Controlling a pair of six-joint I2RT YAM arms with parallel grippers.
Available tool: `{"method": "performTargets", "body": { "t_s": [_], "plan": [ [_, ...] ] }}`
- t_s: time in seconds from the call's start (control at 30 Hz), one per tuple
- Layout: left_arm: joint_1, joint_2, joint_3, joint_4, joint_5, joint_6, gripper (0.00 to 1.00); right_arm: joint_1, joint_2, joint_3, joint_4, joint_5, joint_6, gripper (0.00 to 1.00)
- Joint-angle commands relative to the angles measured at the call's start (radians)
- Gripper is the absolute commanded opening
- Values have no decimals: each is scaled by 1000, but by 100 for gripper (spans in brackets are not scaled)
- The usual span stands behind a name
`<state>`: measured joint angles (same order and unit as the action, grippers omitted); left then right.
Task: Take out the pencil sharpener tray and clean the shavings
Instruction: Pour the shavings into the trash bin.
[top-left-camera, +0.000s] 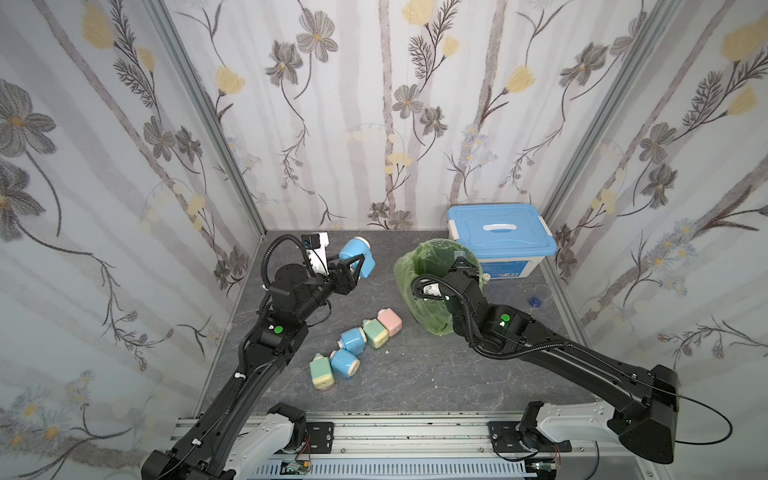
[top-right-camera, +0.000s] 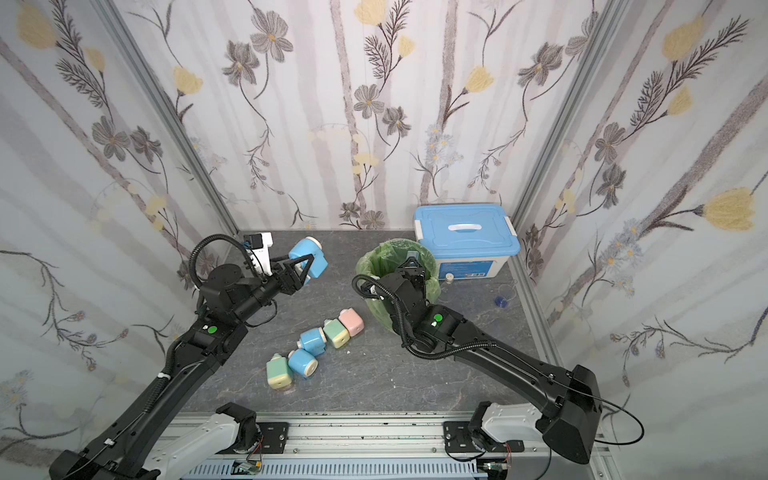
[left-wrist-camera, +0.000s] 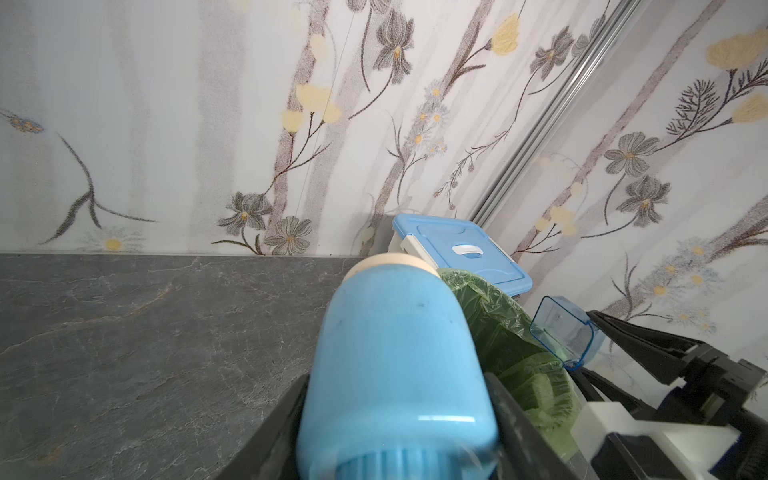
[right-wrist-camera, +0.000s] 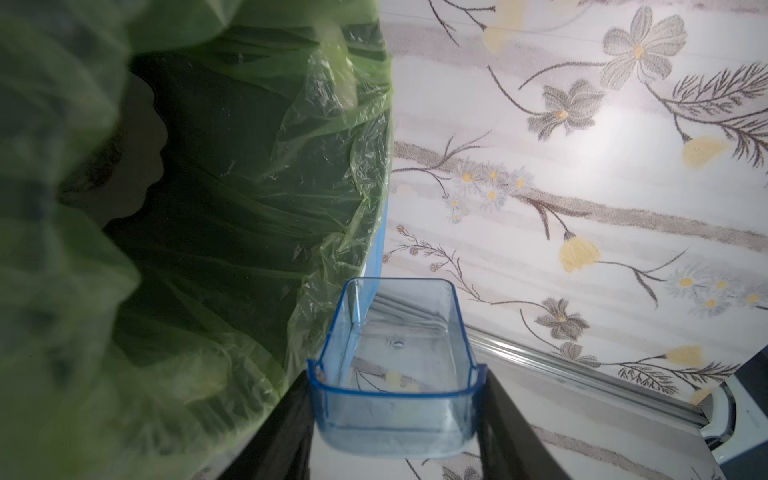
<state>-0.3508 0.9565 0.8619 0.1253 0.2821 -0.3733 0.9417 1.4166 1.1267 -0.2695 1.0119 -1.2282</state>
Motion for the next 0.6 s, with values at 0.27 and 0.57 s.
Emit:
{"method": "performTargets", "body": {
  "t_s": [0.27,0.57],
  "plan": [
    [1,5,6,68,14,-6,39,1,-18,11,72,-23,24,45],
    [2,-15,0,62,-1,5,39,3,-31,138,-96,-190,292,45]
  ]
}}
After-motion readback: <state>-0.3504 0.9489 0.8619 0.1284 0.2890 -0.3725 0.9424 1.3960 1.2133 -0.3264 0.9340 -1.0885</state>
